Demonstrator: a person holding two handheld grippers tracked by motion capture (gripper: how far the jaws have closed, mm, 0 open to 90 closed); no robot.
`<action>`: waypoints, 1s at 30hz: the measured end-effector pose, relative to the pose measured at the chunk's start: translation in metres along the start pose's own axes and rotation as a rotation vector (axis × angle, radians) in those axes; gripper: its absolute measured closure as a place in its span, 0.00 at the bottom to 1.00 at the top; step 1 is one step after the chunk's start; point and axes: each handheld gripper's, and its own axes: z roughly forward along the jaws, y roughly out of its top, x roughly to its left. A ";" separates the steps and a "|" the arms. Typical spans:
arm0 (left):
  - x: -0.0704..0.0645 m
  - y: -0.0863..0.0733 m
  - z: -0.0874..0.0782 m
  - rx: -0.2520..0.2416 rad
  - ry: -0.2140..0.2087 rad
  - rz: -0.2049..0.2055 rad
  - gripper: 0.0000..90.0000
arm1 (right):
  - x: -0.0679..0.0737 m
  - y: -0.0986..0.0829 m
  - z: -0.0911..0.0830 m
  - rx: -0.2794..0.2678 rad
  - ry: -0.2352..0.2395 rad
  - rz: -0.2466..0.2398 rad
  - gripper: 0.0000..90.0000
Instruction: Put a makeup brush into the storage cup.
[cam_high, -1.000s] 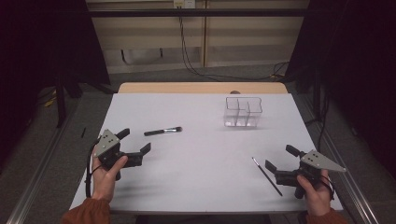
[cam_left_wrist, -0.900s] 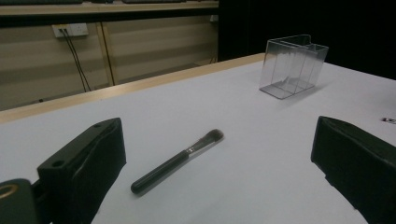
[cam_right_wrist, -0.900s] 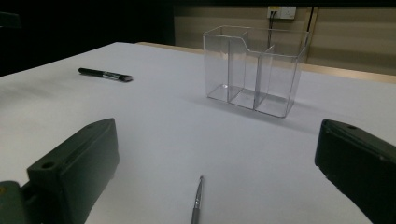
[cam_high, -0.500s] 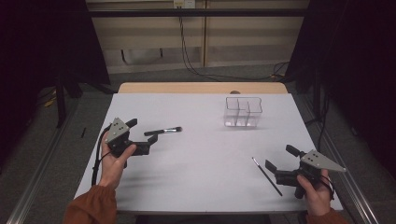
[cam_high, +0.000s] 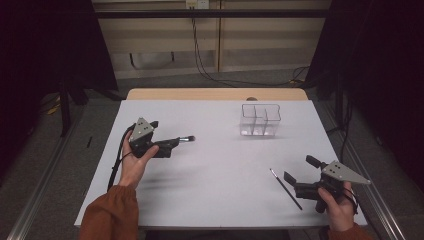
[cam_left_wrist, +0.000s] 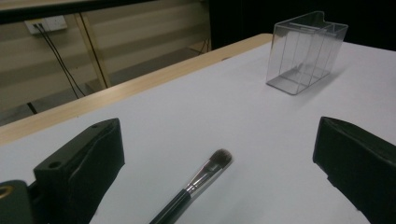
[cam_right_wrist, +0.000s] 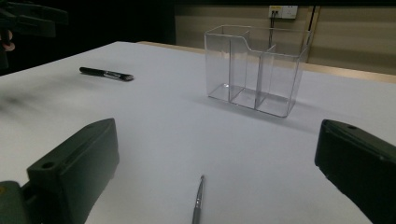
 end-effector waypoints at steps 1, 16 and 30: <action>0.002 0.001 0.001 0.001 -0.001 -0.004 0.03 | 0.000 0.000 0.000 0.002 0.001 0.000 0.00; 0.022 0.014 0.014 0.048 0.024 -0.013 0.03 | 0.000 0.000 0.001 0.006 0.005 -0.003 0.00; 0.014 0.031 0.034 0.224 -0.020 0.047 0.03 | 0.000 -0.001 0.001 0.009 0.007 -0.004 0.00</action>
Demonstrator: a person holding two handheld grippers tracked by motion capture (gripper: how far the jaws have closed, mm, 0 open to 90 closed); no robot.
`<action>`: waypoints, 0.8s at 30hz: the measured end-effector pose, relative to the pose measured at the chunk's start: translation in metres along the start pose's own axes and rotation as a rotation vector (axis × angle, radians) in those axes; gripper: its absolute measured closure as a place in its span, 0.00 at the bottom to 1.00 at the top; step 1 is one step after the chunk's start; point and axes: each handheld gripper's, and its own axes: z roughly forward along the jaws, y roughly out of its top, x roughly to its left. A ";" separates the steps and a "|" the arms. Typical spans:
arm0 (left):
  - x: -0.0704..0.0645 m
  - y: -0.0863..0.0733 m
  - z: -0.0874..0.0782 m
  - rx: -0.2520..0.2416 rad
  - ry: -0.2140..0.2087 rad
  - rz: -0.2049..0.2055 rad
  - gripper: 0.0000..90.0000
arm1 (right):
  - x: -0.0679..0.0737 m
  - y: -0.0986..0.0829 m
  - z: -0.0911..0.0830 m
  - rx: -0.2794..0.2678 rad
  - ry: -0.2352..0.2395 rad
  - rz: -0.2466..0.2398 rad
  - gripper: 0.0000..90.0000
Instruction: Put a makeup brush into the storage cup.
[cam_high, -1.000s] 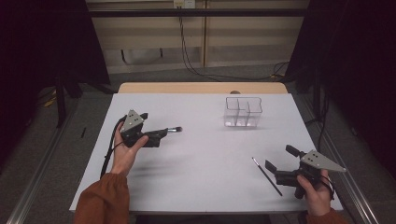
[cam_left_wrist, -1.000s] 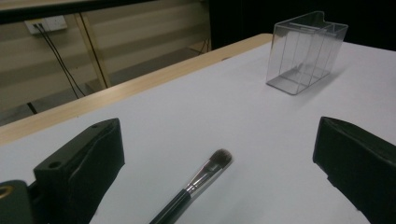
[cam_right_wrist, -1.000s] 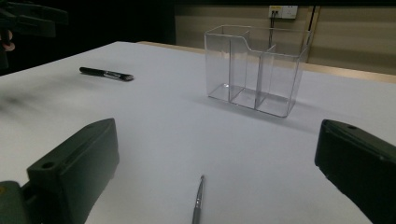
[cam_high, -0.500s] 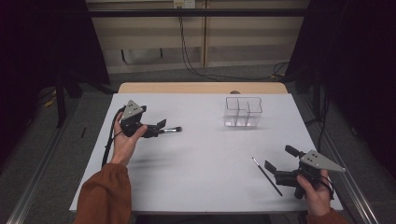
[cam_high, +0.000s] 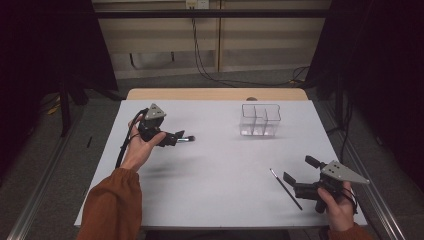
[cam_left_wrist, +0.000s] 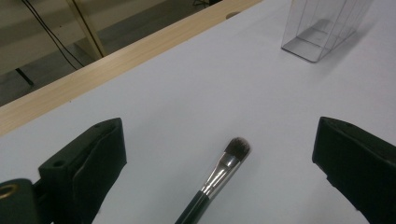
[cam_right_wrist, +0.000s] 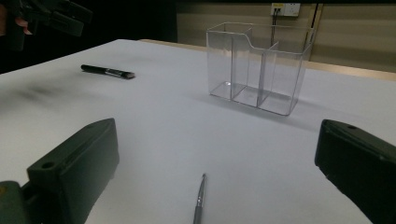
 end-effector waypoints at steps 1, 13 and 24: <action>0.001 0.002 0.001 0.028 -0.014 -0.004 0.03 | 0.000 0.000 0.000 0.002 0.002 -0.001 0.00; 0.013 0.002 0.014 0.251 -0.049 0.020 0.04 | 0.000 0.000 0.000 0.006 0.006 -0.001 0.00; 0.021 0.000 0.020 0.406 -0.097 0.042 0.07 | 0.000 0.000 0.001 0.012 0.011 -0.002 0.00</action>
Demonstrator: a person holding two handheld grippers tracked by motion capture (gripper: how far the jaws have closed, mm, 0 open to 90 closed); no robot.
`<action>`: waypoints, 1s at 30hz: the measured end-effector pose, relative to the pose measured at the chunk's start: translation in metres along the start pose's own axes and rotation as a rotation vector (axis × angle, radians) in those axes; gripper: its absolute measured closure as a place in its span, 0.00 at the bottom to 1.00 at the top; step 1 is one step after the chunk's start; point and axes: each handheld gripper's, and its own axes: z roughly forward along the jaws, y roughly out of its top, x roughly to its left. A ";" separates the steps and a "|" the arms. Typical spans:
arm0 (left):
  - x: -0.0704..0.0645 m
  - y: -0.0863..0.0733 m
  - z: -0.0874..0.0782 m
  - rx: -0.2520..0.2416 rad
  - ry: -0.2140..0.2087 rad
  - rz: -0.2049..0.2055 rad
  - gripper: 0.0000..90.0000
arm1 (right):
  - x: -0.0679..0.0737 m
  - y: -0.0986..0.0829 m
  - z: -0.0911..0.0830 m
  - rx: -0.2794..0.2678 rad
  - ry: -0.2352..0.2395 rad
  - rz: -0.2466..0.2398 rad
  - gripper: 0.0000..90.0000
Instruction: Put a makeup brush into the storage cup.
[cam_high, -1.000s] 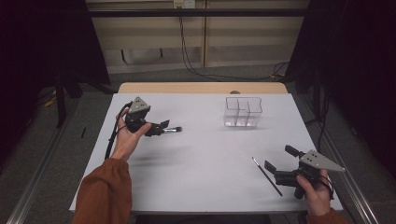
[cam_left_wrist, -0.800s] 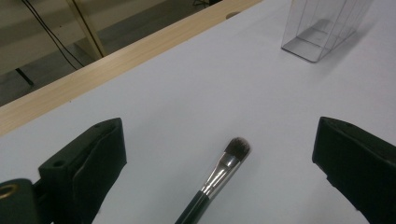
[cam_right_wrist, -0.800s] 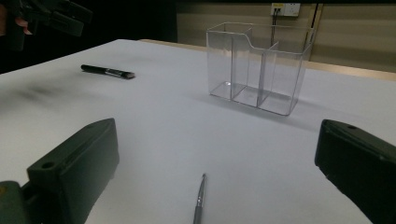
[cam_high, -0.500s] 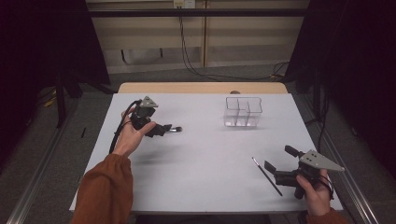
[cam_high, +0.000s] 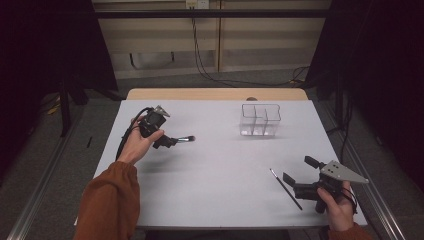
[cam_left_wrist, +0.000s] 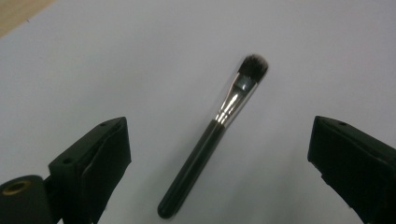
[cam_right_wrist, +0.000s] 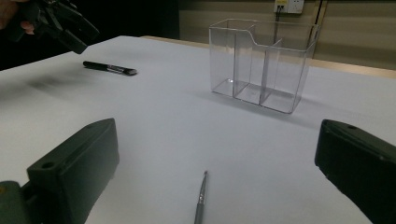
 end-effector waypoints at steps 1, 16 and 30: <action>-0.001 0.001 0.002 0.031 -0.024 0.003 0.07 | 0.000 0.000 0.000 0.004 0.003 -0.006 0.00; 0.001 0.013 0.015 0.213 -0.034 0.082 0.05 | 0.000 0.000 0.000 0.008 0.008 -0.007 0.00; 0.009 0.016 0.029 0.281 -0.035 0.122 0.19 | 0.000 0.000 0.000 0.005 0.015 -0.003 0.00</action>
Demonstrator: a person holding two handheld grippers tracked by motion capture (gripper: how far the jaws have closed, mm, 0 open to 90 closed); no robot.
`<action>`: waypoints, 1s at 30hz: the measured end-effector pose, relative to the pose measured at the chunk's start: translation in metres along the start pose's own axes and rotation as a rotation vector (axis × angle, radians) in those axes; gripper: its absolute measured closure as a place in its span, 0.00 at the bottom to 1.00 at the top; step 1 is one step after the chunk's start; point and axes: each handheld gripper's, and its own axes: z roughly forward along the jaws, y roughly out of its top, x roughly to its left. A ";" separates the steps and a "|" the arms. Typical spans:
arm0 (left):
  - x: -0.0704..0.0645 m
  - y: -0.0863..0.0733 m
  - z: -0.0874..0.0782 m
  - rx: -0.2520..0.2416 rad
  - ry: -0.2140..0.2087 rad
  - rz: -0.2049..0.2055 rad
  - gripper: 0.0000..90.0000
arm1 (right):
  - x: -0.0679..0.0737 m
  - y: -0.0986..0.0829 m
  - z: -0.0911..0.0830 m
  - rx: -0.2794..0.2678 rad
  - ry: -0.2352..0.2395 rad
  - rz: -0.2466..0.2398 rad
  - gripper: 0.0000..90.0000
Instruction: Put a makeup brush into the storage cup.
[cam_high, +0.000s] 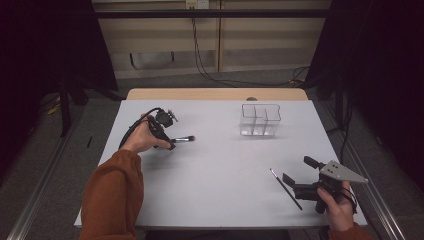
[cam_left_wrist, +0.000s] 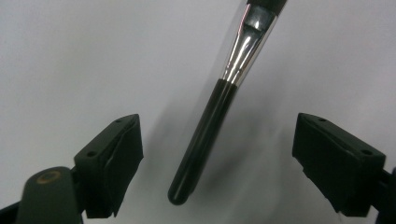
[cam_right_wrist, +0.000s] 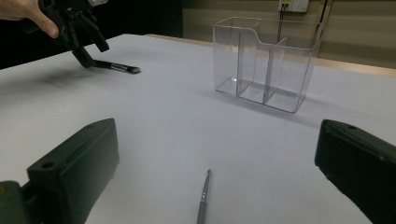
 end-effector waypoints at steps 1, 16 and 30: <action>0.000 0.001 0.001 0.000 -0.009 -0.001 0.19 | 0.000 0.000 0.000 0.000 0.001 -0.001 0.00; 0.006 0.004 0.016 0.070 -0.059 0.030 0.34 | -0.001 0.000 0.000 0.001 0.000 -0.002 0.00; 0.009 0.005 0.018 0.078 -0.087 -0.010 0.38 | 0.000 0.000 -0.001 0.001 0.007 0.002 0.00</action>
